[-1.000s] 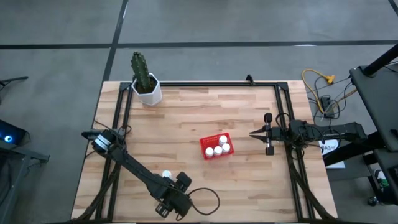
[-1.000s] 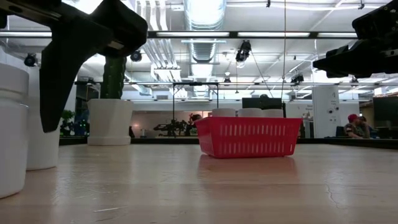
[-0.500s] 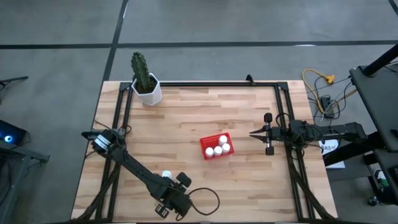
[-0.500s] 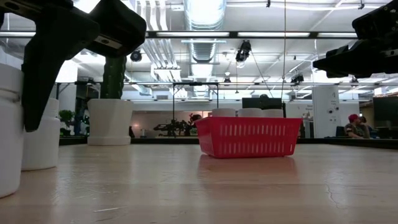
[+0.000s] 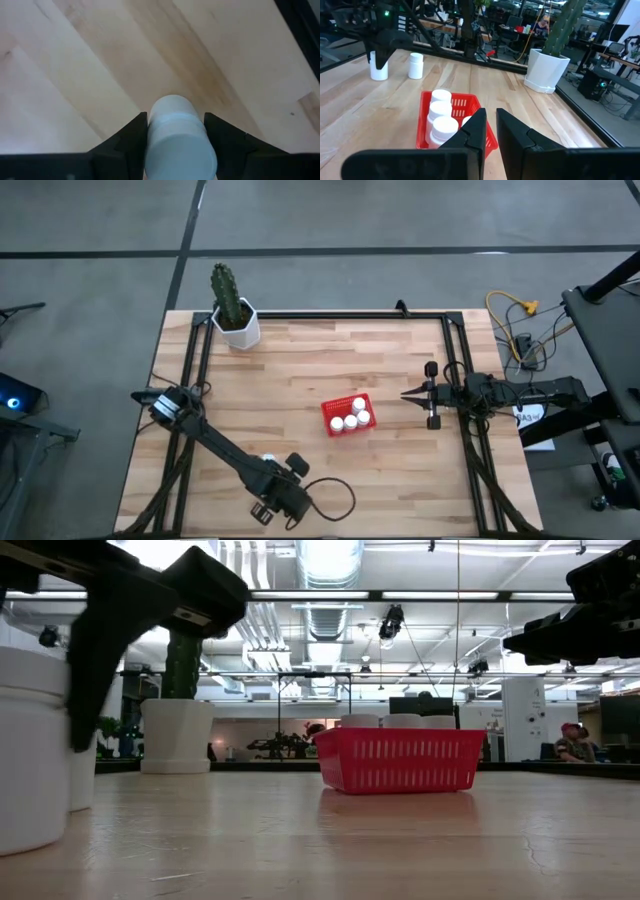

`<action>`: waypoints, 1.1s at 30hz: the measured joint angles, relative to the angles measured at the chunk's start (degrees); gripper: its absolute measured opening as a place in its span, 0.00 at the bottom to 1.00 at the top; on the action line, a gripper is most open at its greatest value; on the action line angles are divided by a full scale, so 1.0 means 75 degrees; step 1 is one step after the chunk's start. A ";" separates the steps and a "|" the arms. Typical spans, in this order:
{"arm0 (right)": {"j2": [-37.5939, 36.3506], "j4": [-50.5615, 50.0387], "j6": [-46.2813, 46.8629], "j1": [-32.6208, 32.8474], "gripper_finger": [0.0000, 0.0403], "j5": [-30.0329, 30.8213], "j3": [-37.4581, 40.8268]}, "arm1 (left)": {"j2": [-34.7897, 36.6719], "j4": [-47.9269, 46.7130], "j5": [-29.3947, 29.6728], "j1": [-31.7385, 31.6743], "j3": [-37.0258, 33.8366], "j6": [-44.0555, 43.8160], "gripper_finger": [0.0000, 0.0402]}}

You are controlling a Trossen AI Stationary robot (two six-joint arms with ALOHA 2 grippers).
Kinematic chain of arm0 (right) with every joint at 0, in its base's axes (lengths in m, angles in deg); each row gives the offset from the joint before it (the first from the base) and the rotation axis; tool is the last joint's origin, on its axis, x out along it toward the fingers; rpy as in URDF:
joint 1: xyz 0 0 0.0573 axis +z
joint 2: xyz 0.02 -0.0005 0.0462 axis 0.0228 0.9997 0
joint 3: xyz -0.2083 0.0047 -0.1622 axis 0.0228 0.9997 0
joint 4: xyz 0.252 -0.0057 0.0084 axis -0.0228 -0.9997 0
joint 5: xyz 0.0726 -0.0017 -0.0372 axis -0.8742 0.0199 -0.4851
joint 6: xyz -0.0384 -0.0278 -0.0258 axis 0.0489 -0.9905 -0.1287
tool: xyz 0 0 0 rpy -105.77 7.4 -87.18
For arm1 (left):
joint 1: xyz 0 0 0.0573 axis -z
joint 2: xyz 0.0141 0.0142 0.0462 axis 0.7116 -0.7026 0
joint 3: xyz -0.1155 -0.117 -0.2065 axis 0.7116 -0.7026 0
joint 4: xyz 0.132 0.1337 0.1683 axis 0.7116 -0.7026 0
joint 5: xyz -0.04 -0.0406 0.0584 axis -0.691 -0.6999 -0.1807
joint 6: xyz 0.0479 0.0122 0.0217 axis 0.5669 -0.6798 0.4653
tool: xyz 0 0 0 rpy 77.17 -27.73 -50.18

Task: Pick and place pill bottles into a basket
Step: Put the white medicine bottle into the red basket

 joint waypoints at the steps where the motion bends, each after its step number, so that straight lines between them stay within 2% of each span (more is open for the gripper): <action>1: 0.0000 0.0000 0.0000 -0.0003 0.08 -0.0002 0.0000 | 0.0000 0.0002 0.0010 -0.0056 0.0021 0.0042 0.38; 17: 0.0000 -0.0001 0.0000 0.0000 0.08 -0.0002 0.0000 | 0.0323 -0.0568 0.0088 -0.1299 0.0411 0.1223 0.38; 33: 0.0000 -0.0003 0.0000 0.0003 0.08 -0.0003 0.0000 | 0.0379 -0.1463 0.0096 -0.2907 0.1810 0.2588 0.38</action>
